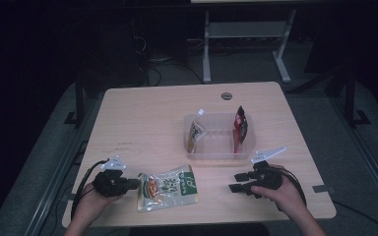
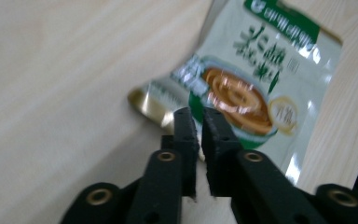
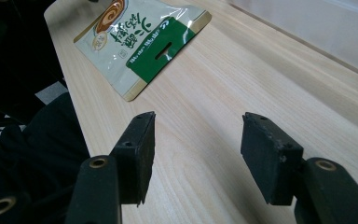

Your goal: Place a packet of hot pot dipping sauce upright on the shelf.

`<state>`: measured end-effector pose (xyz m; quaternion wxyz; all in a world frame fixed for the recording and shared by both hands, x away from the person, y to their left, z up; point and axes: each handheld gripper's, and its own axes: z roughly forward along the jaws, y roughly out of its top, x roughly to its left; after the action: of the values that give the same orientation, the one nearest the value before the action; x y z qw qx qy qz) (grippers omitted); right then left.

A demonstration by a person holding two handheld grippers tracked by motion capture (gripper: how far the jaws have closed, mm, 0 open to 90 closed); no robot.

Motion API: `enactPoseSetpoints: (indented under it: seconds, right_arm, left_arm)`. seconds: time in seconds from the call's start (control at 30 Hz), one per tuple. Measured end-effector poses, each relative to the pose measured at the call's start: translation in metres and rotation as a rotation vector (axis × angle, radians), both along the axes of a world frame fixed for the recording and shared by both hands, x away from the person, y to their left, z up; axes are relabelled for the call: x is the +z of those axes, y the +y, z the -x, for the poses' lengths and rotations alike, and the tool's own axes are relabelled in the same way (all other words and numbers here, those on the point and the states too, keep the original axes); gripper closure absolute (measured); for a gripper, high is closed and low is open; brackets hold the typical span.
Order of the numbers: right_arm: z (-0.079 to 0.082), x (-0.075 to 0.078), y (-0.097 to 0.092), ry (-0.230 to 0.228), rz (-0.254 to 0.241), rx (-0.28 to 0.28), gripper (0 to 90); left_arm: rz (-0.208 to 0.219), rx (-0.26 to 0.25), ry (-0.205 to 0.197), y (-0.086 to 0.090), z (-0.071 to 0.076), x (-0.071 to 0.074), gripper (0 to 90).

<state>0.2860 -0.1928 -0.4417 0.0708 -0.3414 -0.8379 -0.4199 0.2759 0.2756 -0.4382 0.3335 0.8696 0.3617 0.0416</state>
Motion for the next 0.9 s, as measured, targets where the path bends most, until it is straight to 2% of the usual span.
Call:
enactPoseSetpoints:
  seconds: [0.03, 0.13, 0.27, 0.47, 0.63, 0.9]
  right_arm:
    - [0.0, 0.0, 0.0, 0.0, 0.001, 0.001, 44.3]
    - [0.0, -0.001, 0.001, 0.006, 0.003, 0.001, 44.2]
    - [-0.002, -0.003, 0.006, 0.021, -0.005, 0.006, 43.9]
    - [-0.005, -0.005, 0.018, 0.028, -0.01, 0.028, 43.7]
    - [-0.011, -0.006, 0.029, 0.049, -0.026, 0.031, 43.5]
    - [-0.022, -0.01, 0.058, 0.064, -0.038, 0.056, 42.8]
  left_arm:
    - [-0.03, -0.005, 0.005, 0.0, -0.002, -0.002, 83.0]
    - [-0.04, -0.007, 0.016, -0.003, -0.004, -0.005, 85.2]
    - [-0.064, -0.045, 0.03, -0.012, -0.003, -0.01, 86.2]
    - [-0.054, -0.091, 0.026, -0.022, -0.002, -0.008, 86.8]
    - [-0.037, -0.087, 0.044, -0.022, -0.003, -0.01, 89.2]
    - [-0.052, -0.084, 0.07, -0.021, -0.005, -0.012, 89.7]
